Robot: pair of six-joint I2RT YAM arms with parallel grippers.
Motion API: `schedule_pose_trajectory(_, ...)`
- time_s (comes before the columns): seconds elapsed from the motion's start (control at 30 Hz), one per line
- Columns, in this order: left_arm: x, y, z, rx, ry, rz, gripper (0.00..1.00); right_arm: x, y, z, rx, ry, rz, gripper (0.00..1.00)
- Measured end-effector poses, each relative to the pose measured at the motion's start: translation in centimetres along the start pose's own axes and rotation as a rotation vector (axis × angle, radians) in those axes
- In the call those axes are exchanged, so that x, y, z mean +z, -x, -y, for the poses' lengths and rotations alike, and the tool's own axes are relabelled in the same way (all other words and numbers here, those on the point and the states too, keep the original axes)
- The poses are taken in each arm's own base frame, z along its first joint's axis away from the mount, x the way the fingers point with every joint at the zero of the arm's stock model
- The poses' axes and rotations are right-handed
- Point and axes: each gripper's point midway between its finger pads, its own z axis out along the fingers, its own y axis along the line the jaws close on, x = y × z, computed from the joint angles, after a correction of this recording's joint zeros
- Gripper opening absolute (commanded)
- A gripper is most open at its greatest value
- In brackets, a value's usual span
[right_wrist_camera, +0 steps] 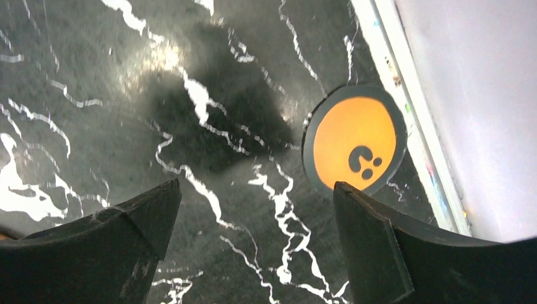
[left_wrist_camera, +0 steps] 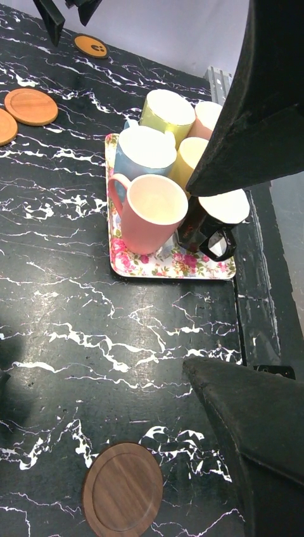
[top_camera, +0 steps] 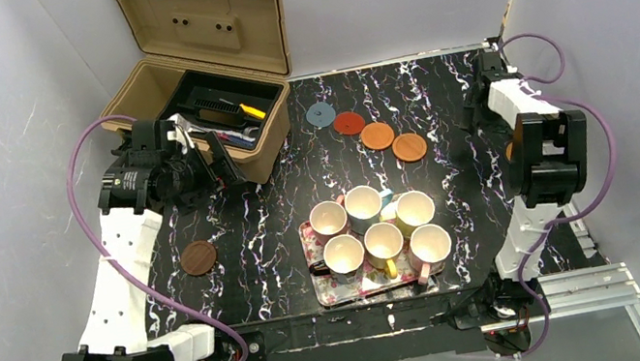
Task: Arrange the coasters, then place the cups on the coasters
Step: Move the coaster to the center of the board.
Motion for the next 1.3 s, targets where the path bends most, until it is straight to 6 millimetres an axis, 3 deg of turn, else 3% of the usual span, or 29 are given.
schedule_pose_trajectory(0.4,-0.6,-0.4,-0.1,0.000,0.001,0.002,0.96,2.3,3.9,1.4,0.076,-0.016,0.029,0.99)
schedule_pose_trajectory(0.7,-0.6,-0.4,-0.3,-0.001,0.012,0.003,0.96,5.2,3.3,2.9,0.092,-0.025,-0.031,0.99)
schedule_pose_trajectory(1.13,-0.6,-0.3,-0.5,-0.002,0.021,0.008,0.96,5.6,3.2,4.0,0.101,-0.015,-0.044,0.99)
schedule_pose_trajectory(1.3,-0.6,-0.3,-0.5,-0.002,0.021,0.008,0.96,6.2,2.1,4.3,0.096,-0.016,-0.063,0.99)
